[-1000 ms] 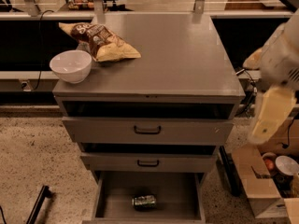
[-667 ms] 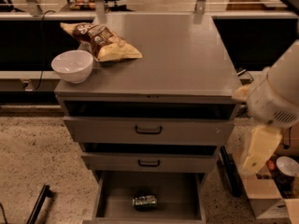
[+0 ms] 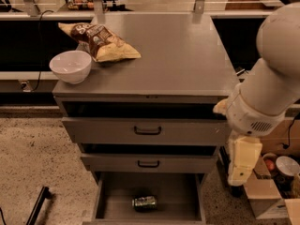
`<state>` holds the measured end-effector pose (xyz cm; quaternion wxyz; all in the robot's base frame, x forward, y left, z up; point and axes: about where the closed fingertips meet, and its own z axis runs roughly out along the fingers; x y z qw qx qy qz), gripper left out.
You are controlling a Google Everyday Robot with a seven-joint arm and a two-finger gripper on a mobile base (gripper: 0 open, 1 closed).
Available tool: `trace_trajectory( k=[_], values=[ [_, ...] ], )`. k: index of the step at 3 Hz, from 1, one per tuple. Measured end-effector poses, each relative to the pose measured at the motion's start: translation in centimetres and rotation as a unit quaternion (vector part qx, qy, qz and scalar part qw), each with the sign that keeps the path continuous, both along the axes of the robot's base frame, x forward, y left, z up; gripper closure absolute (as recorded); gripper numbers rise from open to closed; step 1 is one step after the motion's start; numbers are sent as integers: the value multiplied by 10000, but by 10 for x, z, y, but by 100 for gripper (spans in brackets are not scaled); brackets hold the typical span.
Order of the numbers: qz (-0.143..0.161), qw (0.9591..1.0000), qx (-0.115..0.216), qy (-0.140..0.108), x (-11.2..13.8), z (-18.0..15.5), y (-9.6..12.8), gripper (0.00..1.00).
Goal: Pick green can from bottom drawer and place on counter
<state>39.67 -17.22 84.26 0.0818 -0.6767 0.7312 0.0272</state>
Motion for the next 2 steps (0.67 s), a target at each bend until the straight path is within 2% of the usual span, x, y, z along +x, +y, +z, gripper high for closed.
trace_trajectory(
  k=[1, 2],
  values=[
    [668, 9968, 416, 163, -8, -48, 43, 0],
    [1098, 9913, 722, 114, -37, -107, 74, 0]
  ],
)
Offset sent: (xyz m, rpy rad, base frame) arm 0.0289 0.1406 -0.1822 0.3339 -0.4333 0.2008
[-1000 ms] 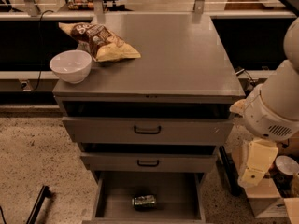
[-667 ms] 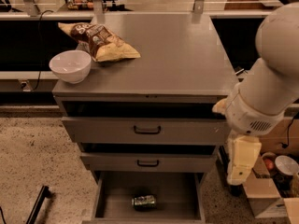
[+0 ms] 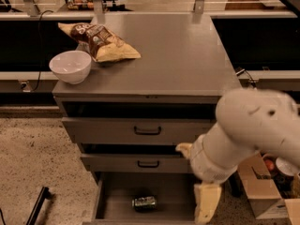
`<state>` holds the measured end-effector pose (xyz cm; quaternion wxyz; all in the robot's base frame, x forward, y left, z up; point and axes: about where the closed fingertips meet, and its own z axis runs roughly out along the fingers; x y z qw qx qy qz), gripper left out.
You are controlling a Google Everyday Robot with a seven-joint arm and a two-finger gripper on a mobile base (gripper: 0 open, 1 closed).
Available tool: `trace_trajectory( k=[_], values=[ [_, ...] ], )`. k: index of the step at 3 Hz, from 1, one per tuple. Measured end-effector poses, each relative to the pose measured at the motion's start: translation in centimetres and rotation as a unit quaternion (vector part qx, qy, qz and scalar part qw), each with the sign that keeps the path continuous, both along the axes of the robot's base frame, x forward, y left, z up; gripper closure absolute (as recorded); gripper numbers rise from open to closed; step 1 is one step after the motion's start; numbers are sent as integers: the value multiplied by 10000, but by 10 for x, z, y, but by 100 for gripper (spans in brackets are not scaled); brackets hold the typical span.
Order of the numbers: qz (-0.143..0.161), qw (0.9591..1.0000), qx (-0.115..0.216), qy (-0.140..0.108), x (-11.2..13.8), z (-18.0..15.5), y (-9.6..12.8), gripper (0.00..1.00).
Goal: Pick green can from bottom drawer and place on counter
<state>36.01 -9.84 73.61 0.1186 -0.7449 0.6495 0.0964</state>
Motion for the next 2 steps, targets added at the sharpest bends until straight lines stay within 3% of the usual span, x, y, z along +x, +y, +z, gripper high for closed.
trace_trajectory(
  k=[1, 2],
  values=[
    [100, 9974, 718, 37, -8, -51, 7, 0],
    [406, 9956, 849, -7, -9, -61, 8, 0]
  ],
)
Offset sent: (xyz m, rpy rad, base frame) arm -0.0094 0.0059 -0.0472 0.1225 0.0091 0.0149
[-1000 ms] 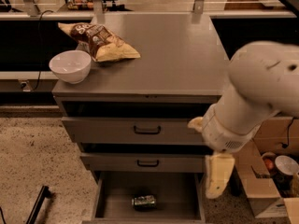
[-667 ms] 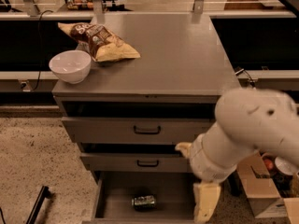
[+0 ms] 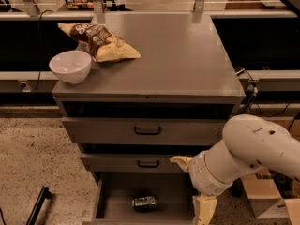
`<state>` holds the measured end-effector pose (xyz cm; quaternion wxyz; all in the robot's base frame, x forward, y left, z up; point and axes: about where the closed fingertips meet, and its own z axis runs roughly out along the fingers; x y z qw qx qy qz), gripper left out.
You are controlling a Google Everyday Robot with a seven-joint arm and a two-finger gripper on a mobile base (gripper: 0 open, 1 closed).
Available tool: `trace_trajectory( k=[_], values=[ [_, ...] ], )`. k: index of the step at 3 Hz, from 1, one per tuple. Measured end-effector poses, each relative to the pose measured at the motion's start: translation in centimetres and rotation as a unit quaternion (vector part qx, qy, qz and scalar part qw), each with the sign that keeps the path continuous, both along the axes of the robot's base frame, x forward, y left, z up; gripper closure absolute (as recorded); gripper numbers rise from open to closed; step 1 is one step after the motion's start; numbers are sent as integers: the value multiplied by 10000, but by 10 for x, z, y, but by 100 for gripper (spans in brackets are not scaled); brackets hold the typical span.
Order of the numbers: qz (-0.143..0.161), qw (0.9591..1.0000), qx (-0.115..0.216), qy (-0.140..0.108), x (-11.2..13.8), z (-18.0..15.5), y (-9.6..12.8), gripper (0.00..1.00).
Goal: Pick green can from bottom drawer and place on counter
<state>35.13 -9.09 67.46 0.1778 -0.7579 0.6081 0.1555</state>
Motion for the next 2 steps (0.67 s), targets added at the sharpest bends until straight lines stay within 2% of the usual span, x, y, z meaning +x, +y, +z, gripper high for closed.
trace_trajectory(
  k=[1, 2],
  values=[
    [174, 9997, -141, 128, 15, -31, 19, 0],
    [248, 9985, -219, 431, 9, -105, 33, 0]
  ],
)
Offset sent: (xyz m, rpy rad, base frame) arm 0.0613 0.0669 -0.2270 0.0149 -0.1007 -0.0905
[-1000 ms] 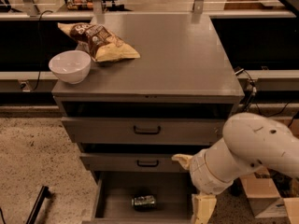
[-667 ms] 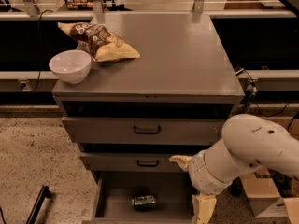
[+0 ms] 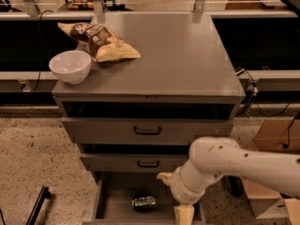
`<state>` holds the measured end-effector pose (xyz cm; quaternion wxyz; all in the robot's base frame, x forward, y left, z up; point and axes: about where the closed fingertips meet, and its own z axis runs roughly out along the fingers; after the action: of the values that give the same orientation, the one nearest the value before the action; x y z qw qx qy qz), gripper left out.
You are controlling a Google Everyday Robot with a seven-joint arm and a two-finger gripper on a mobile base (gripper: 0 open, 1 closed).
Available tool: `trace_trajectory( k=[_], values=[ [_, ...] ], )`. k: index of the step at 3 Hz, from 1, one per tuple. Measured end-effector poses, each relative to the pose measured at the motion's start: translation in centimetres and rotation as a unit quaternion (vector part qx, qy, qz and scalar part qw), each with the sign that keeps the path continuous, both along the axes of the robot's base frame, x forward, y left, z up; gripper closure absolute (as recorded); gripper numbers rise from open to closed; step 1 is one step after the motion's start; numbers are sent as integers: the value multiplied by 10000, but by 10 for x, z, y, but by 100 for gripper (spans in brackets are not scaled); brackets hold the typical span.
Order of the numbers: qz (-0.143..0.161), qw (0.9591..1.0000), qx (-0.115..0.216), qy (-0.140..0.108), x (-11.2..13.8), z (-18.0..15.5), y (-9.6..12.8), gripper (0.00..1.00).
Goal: Pick green can from bottom drawer and place on counter
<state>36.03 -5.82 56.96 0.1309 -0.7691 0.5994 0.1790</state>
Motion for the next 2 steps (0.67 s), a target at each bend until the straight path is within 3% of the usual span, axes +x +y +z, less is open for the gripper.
trace_trajectory(
  k=[1, 2],
  values=[
    [-75, 9996, -113, -242, 3, -55, 4, 0],
    [-203, 9976, 1, -660, 24, -55, 10, 0]
  ],
)
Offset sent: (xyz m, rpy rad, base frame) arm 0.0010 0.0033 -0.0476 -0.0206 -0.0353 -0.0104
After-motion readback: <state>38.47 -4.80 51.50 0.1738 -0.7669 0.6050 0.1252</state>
